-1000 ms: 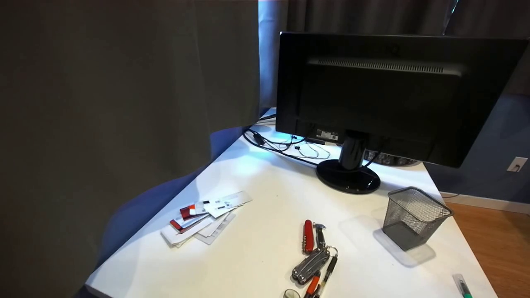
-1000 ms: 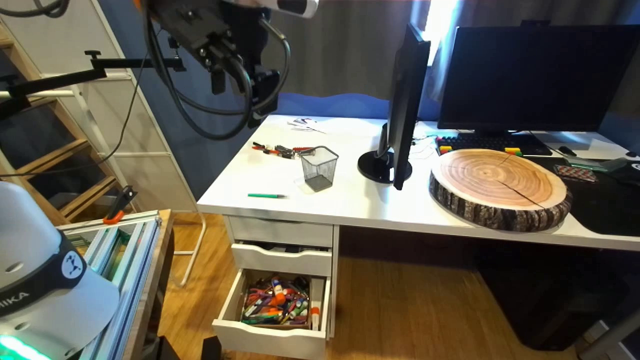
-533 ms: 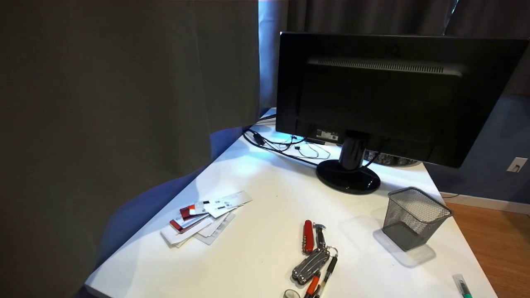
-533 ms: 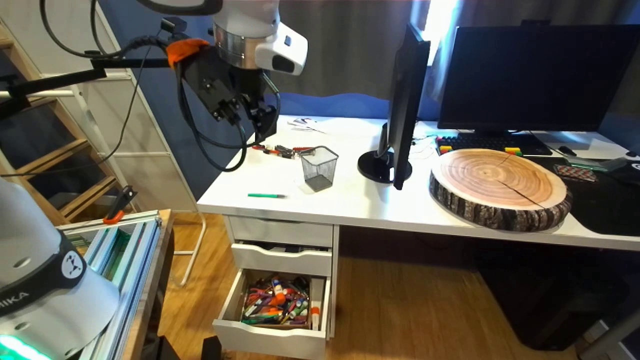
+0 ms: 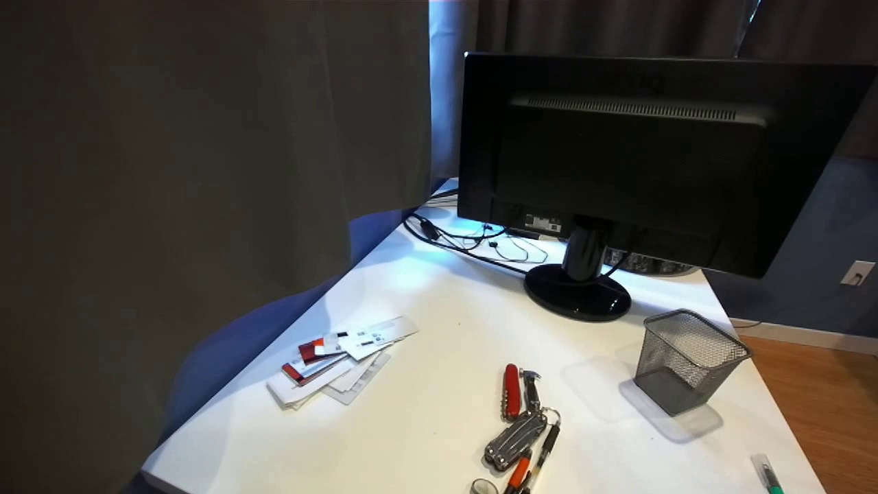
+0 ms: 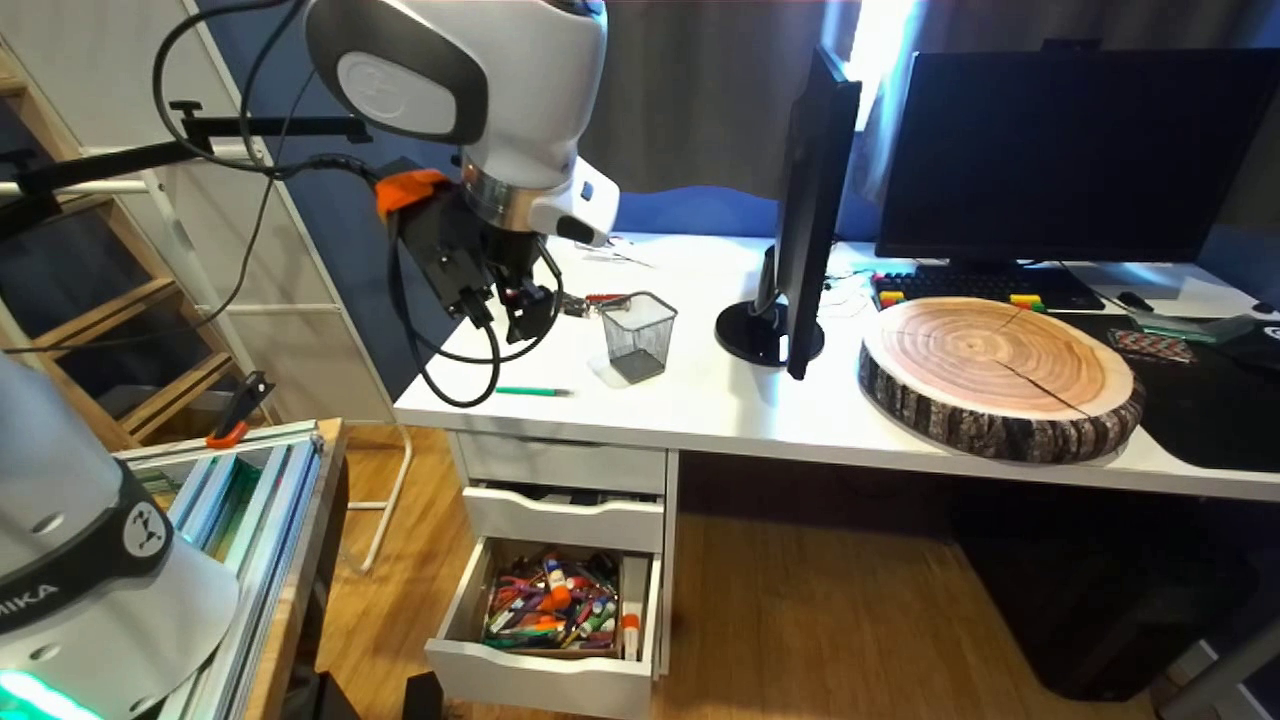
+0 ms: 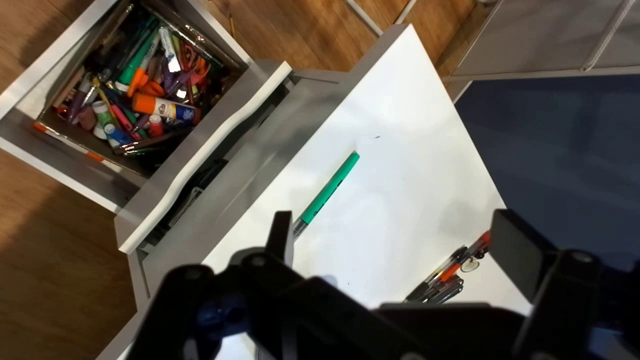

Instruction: Open the second drawer from the top and then put the green pen in the drawer

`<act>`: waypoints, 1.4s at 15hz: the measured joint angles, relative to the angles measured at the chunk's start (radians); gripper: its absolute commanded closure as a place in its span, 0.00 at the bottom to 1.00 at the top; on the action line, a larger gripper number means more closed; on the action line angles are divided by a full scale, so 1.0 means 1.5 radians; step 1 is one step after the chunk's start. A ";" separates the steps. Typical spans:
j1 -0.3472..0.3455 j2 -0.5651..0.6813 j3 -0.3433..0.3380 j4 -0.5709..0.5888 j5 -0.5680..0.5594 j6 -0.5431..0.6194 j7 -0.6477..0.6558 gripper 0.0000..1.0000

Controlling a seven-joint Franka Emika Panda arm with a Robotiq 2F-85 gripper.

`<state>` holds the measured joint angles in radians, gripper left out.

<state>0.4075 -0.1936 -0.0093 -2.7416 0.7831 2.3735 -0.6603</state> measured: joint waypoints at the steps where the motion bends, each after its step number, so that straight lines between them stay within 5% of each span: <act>1: 0.000 0.000 0.000 0.001 0.000 0.000 0.000 0.00; 16: 0.000 0.000 0.000 0.002 0.000 0.000 0.000 0.00; 21: -0.037 0.042 0.048 -0.011 0.007 0.028 0.003 0.00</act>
<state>0.3524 -0.1305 0.0633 -2.7580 0.7929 2.4153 -0.6562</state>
